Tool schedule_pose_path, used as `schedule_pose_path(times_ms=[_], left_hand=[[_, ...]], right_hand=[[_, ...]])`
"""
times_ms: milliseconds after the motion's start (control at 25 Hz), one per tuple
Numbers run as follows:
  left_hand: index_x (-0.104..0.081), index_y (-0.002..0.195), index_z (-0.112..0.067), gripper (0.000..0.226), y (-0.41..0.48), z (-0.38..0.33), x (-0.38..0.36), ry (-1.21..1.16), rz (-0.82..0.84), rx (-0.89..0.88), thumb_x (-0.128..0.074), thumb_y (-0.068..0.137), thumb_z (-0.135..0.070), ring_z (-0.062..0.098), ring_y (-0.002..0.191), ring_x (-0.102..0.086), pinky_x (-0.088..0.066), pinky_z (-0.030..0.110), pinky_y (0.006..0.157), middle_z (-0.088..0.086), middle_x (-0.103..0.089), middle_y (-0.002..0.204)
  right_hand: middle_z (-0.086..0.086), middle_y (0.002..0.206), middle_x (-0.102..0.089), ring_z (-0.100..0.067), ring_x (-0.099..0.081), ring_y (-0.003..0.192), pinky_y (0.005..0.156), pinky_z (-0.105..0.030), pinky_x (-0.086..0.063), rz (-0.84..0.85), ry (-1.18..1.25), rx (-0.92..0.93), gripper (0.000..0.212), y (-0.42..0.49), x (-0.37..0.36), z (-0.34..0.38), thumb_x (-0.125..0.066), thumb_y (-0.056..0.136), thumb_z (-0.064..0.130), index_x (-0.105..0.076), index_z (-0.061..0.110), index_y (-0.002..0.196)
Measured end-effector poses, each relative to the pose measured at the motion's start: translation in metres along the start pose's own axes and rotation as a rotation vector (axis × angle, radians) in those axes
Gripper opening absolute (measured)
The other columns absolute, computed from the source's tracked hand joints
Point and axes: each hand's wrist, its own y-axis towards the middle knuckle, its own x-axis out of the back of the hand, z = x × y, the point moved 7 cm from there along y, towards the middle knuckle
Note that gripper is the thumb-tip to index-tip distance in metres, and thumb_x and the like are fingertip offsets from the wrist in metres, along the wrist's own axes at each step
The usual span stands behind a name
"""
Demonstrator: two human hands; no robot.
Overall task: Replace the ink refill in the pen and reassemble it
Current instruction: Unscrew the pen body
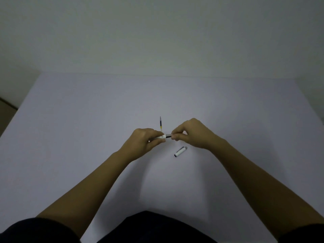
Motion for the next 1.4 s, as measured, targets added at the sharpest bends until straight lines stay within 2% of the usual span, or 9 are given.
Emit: schedule_pose_path(times_ms=[120, 320, 520, 680, 840, 920, 1080, 1280, 1400], left_hand=[[-0.072, 0.098, -0.011, 0.018, 0.001, -0.002, 0.008, -0.022, -0.044, 0.023, -0.067, 0.084, -0.021, 0.018, 0.064, -0.062, -0.037, 0.009, 0.057, 0.006, -0.074, 0.080], [-0.072, 0.096, -0.009, 0.018, 0.000, -0.011, 0.012, 0.033, -0.030, -0.046, -0.069, 0.082, -0.019, 0.020, 0.062, -0.063, -0.041, 0.017, 0.059, 0.007, -0.073, 0.076], [-0.072, 0.095, -0.008, 0.017, 0.000, -0.012, 0.017, 0.042, -0.070, -0.029, -0.070, 0.081, -0.017, 0.020, 0.060, -0.063, -0.041, 0.019, 0.058, 0.008, -0.072, 0.073], [-0.072, 0.096, -0.008, 0.018, 0.000, -0.015, 0.020, 0.061, -0.086, -0.038, -0.071, 0.080, -0.018, 0.018, 0.061, -0.062, -0.040, 0.015, 0.059, 0.006, -0.072, 0.075], [-0.072, 0.095, -0.006, 0.019, 0.000, -0.016, 0.022, 0.011, -0.116, -0.003, -0.073, 0.078, -0.016, 0.019, 0.062, -0.063, -0.039, 0.011, 0.062, 0.009, -0.073, 0.076], [-0.071, 0.095, -0.006, 0.019, 0.001, -0.018, 0.021, 0.023, -0.119, -0.013, -0.072, 0.079, -0.016, 0.019, 0.064, -0.064, -0.040, 0.012, 0.063, 0.009, -0.073, 0.078], [-0.071, 0.095, -0.010, 0.018, 0.000, -0.021, 0.021, 0.055, -0.086, -0.013, -0.071, 0.080, -0.020, 0.016, 0.062, -0.061, -0.034, 0.004, 0.058, 0.005, -0.072, 0.077], [-0.071, 0.096, -0.009, 0.017, -0.003, -0.018, 0.024, -0.032, -0.100, 0.021, -0.071, 0.081, -0.017, 0.009, 0.060, -0.053, -0.037, 0.003, 0.059, 0.006, -0.072, 0.076], [-0.071, 0.096, -0.009, 0.016, -0.004, -0.015, 0.024, -0.054, -0.098, 0.038, -0.069, 0.083, -0.018, 0.009, 0.060, -0.052, -0.036, 0.003, 0.059, 0.006, -0.072, 0.078]], right_hand=[[0.005, 0.089, -0.074, -0.007, -0.058, 0.079, 0.071, -0.012, -0.037, -0.175, 0.024, 0.107, 0.020, -0.008, 0.011, 0.011, -0.069, 0.080, 0.033, -0.072, 0.021, 0.096], [0.005, 0.064, -0.067, -0.008, -0.048, 0.050, 0.053, -0.023, -0.036, -0.096, 0.063, 0.005, 0.028, -0.007, 0.004, 0.010, -0.053, 0.091, 0.036, -0.073, 0.017, 0.087], [0.005, 0.089, -0.069, -0.006, -0.058, 0.082, 0.076, -0.018, -0.043, -0.138, 0.126, 0.102, 0.021, -0.009, 0.012, 0.022, -0.069, 0.081, 0.027, -0.067, 0.018, 0.100], [0.002, 0.085, -0.072, -0.003, -0.061, 0.073, 0.069, -0.014, -0.044, -0.064, 0.143, 0.025, 0.023, -0.008, 0.006, 0.017, -0.055, 0.091, 0.030, -0.068, 0.015, 0.103], [0.001, 0.086, -0.071, -0.003, -0.059, 0.075, 0.071, -0.007, -0.044, -0.210, 0.147, 0.132, 0.016, -0.013, 0.017, 0.025, -0.066, 0.083, 0.017, -0.070, 0.015, 0.098], [0.007, 0.083, -0.067, 0.003, -0.059, 0.075, 0.072, -0.003, -0.044, -0.191, 0.208, 0.075, 0.026, -0.013, 0.018, 0.022, -0.069, 0.081, 0.027, -0.067, 0.018, 0.106], [0.010, 0.066, -0.066, 0.000, -0.056, 0.057, 0.058, -0.017, -0.043, -0.159, 0.156, -0.027, 0.024, -0.010, 0.016, 0.013, -0.057, 0.089, 0.036, -0.073, 0.019, 0.087], [0.015, 0.080, -0.062, 0.005, -0.058, 0.075, 0.072, -0.005, -0.044, -0.215, 0.243, 0.112, 0.011, -0.014, 0.024, 0.023, -0.072, 0.079, 0.019, -0.068, 0.020, 0.090], [0.015, 0.083, -0.065, 0.003, -0.061, 0.081, 0.074, -0.008, -0.047, -0.176, 0.266, 0.044, 0.020, -0.014, 0.020, 0.018, -0.066, 0.083, 0.031, -0.066, 0.023, 0.101]])
